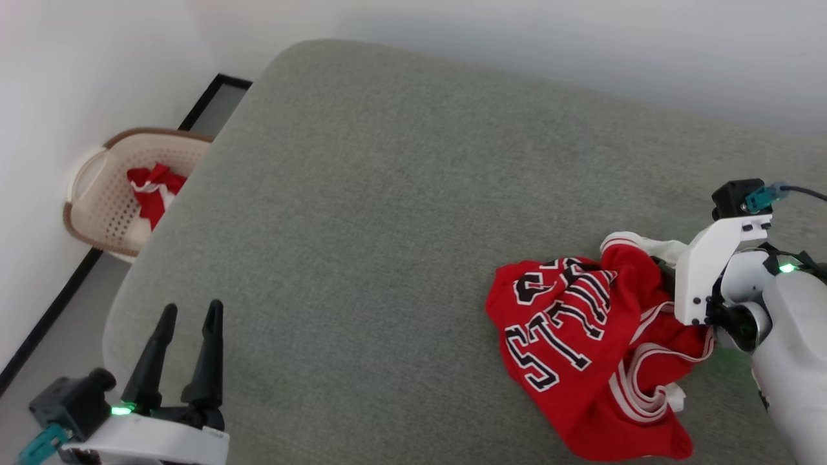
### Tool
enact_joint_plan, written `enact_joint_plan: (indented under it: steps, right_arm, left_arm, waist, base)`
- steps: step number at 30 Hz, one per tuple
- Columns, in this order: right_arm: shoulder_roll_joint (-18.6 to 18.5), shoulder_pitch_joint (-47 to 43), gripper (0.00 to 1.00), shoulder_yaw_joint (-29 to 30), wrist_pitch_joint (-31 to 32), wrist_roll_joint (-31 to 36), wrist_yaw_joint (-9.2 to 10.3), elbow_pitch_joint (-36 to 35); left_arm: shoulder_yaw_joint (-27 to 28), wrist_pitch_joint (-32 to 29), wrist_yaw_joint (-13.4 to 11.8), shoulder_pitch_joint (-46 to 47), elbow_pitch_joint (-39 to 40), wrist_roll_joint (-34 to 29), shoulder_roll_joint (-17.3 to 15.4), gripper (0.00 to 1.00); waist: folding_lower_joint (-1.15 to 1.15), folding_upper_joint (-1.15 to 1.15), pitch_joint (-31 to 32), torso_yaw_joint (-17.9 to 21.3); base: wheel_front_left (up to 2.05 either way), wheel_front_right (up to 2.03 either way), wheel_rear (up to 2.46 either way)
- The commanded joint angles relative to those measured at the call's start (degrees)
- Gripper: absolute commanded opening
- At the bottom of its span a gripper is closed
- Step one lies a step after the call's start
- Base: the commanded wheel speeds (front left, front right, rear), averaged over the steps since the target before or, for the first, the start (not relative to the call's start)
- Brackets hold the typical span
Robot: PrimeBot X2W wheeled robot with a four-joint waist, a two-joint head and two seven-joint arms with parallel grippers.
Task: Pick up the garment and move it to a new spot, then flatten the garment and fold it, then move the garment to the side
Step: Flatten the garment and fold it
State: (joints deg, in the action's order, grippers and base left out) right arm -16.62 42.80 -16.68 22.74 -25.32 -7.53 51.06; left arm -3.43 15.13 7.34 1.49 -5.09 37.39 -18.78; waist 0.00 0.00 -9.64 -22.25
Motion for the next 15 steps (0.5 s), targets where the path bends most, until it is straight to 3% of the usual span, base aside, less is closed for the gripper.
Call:
enact_joint_plan:
  steps: [1, 6, 7, 8, 15]
  right_arm:
    - [0.3, 1.1, 1.00, -0.4, 1.4, -1.2, 0.08, 1.5]
    - [0.6, 3.2, 0.98, -2.3, 4.5, -0.3, 0.08, 6.6]
    - [0.7, 3.5, 0.16, -2.6, 4.5, -0.1, 0.08, 7.3]
    - [0.5, 4.0, 0.00, -2.7, 4.1, 0.0, 0.08, 8.1]
    - [-0.5, 8.1, 0.00, -1.7, -0.3, -0.3, 0.10, 10.1]
  left_arm:
    - [-0.3, 0.0, 0.2, 1.0, -0.2, 0.3, 0.0, 1.00]
    - [-1.0, 0.0, 0.2, 1.9, -0.7, 0.9, -0.1, 1.00]
    - [-1.1, 0.0, 0.2, 2.0, -0.8, 1.0, -0.2, 1.00]
    - [-1.2, 0.0, 0.2, 2.0, -0.9, 1.1, -0.2, 1.00]
    - [-0.9, 0.0, 0.2, 1.5, -1.3, 1.2, -0.4, 1.00]
  waist:
    - [0.00, 0.00, -1.6, -1.6]
    - [0.00, 0.00, -2.1, -2.1]
    - [0.00, 0.00, -2.1, -2.2]
    - [0.00, 0.00, -2.1, -2.3]
    - [0.00, 0.00, -1.1, -1.5]
  base:
    - [0.00, 0.00, 0.00]
    - [0.00, 0.00, 0.00]
    - [0.00, 0.00, 0.00]
    - [0.00, 0.00, 0.00]
    - [0.00, 0.00, 0.00]
